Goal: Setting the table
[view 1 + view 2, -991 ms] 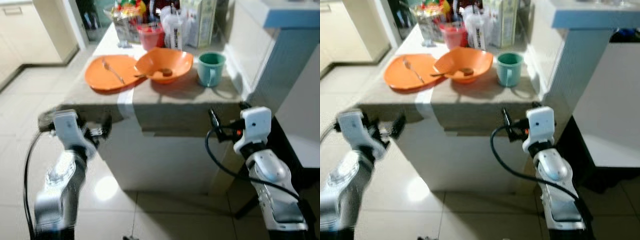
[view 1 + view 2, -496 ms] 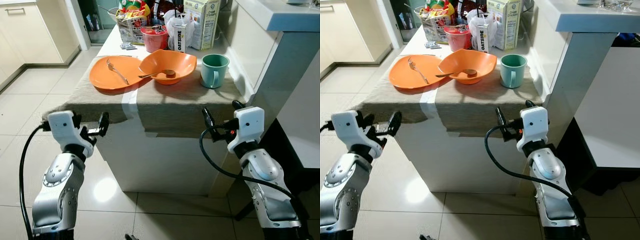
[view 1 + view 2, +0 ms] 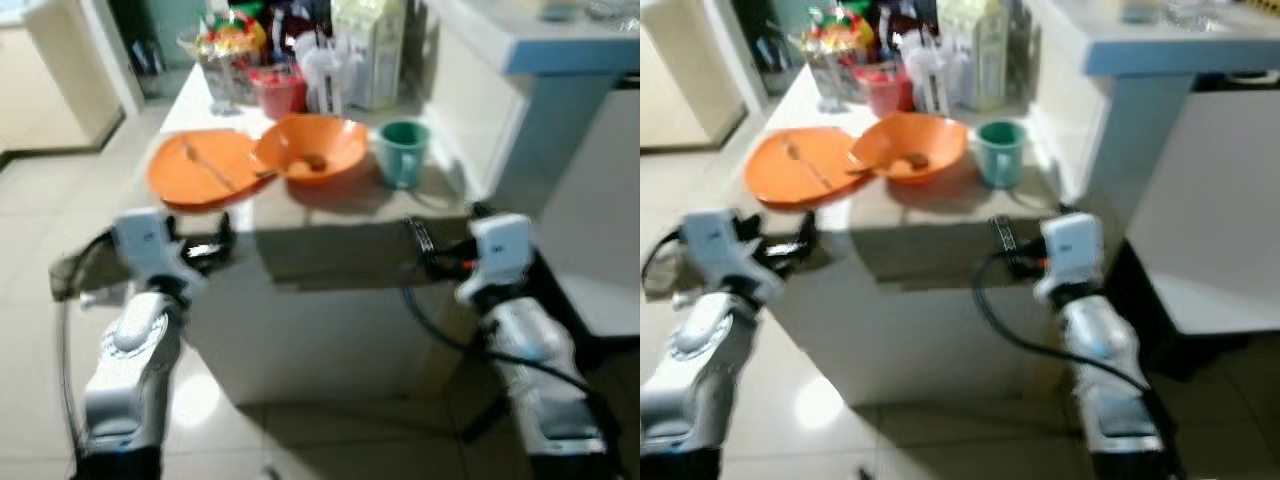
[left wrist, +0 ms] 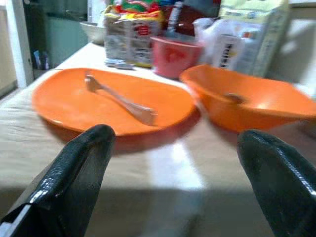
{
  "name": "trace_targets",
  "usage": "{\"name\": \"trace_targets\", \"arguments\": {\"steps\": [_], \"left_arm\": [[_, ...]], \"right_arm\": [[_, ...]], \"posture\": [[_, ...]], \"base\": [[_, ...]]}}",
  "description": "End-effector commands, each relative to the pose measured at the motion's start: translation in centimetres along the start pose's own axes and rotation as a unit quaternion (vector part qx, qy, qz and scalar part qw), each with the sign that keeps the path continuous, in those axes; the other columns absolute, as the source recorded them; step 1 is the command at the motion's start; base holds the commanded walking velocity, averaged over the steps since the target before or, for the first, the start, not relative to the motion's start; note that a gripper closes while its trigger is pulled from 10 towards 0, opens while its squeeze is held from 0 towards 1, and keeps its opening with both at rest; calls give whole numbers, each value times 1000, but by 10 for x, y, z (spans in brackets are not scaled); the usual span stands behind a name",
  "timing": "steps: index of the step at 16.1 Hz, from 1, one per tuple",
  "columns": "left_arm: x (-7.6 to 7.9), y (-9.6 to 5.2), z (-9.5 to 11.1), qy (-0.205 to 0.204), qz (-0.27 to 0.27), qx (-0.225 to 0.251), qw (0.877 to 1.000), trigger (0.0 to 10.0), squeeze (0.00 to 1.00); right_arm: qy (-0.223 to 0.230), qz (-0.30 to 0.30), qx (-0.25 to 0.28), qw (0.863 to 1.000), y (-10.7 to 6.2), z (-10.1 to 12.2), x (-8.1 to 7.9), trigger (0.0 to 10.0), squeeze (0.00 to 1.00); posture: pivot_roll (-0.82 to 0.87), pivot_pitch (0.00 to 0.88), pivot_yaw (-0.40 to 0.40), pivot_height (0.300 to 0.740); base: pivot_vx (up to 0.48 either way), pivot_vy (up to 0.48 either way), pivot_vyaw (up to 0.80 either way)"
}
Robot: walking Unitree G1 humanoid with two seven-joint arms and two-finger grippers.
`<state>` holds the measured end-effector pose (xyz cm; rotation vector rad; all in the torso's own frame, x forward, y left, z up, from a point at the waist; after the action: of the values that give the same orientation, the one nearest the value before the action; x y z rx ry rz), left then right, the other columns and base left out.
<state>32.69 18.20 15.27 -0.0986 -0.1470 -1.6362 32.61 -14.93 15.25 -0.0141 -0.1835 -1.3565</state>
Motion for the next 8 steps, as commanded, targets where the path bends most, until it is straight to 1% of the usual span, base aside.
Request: {"name": "trace_targets", "arguments": {"steps": [1, 4, 5, 6, 8], "left_arm": [[-12, -2, 2, 9, 19, 2, 1000, 10000, 0], [-11, -1, 3, 8, 18, 4, 1000, 10000, 0], [-10, 0, 6, 15, 17, 7, 1000, 10000, 0], [-8, 3, 10, 31, 14, 10, 999, 10000, 0], [1, 11, 21, 42, -14, 15, 999, 10000, 0]], "right_arm": [[3, 16, 11, 1000, 5, 5, -11, 10000, 0], [4, 16, 11, 1000, 6, 5, -12, 10000, 0], [5, 17, 11, 1000, 5, 5, -12, 10000, 0], [6, 17, 12, 1000, 5, 5, -13, 10000, 0], [9, 18, 14, 1000, 5, 6, -14, 10000, 0]], "posture": [[-163, 1, 78, 740], [-162, 2, 78, 740], [-160, 7, 79, 740], [-160, 7, 80, 740], [-161, 9, 80, 740]], "base": [[375, 300, 0], [356, 322, 0], [0, 360, 0], [0, 0, 0], [0, 0, 0]]}}
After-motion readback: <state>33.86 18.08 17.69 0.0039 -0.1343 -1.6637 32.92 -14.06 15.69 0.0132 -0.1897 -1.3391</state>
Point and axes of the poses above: a point about 5 cm out from each wrist's last joint towards the gripper, its own y axis pointing out of the wrist towards the gripper, its own z axis along the axis of the wrist's last joint, x = y × z, the point moved 5 cm from there along y, pointing out of the wrist towards the gripper, and after that the axes turned 1 degree about y, right-handed, at the moved point
